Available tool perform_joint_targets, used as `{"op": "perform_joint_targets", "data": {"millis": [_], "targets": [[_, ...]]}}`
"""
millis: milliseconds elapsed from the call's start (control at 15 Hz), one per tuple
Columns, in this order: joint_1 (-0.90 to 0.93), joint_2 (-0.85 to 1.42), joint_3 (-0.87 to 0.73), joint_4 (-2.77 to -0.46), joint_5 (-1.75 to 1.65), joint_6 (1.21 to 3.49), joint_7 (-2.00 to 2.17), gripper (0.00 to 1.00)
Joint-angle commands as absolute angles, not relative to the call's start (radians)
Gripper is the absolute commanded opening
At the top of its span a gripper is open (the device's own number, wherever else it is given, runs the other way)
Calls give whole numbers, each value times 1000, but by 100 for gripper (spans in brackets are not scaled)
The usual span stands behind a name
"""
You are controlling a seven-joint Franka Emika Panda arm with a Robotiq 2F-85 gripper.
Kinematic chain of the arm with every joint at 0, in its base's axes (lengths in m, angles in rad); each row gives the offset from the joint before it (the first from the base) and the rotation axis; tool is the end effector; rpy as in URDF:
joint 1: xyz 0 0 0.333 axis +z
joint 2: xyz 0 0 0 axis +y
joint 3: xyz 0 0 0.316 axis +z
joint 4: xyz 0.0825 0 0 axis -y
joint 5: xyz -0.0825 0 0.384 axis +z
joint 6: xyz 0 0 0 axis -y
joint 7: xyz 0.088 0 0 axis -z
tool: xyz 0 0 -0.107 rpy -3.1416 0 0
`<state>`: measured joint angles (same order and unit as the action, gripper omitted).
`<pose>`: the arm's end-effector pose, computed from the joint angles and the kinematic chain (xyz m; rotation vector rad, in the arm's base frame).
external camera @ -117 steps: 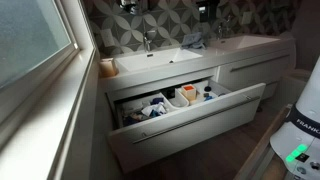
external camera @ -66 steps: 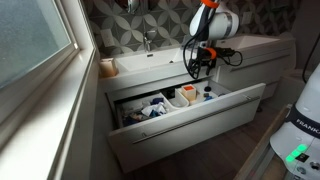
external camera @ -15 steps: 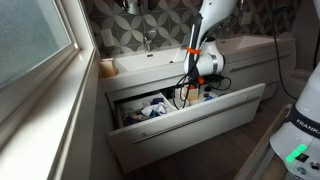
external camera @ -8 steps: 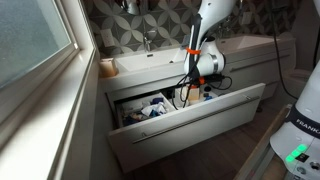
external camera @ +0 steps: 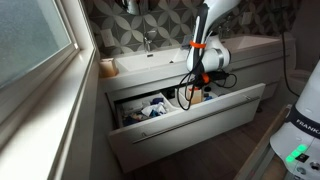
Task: Take the box out of the drawer and place it on the windowsill
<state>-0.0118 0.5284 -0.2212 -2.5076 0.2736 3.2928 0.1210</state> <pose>0.4438 -0.1446 0.1190 2.8607 -0.8630 0.4140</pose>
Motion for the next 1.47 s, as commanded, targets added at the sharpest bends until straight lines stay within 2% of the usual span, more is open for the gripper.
{"op": "perform_joint_targets", "data": {"millis": [0, 267, 600, 667, 867, 933, 1067, 1267, 1333, 1400], "targets": [[-15, 394, -237, -2619, 211, 3240, 84, 1], [-54, 254, -215, -2705, 154, 3213, 47, 1], [24, 41, -277, -2821, 120, 3181, -23, 1], [45, 69, -281, -2744, 135, 3145, -51, 1], [95, -15, -292, -2749, 89, 3089, -75, 1], [21, -44, -200, -2743, 62, 3068, -59, 1], [39, -166, -141, -2777, 82, 2989, -59, 1], [195, -307, -155, -2769, 260, 2816, -167, 1], [113, -179, -122, -2739, 192, 2910, -105, 4], [149, -226, -122, -2740, 226, 2864, -123, 4]]}}
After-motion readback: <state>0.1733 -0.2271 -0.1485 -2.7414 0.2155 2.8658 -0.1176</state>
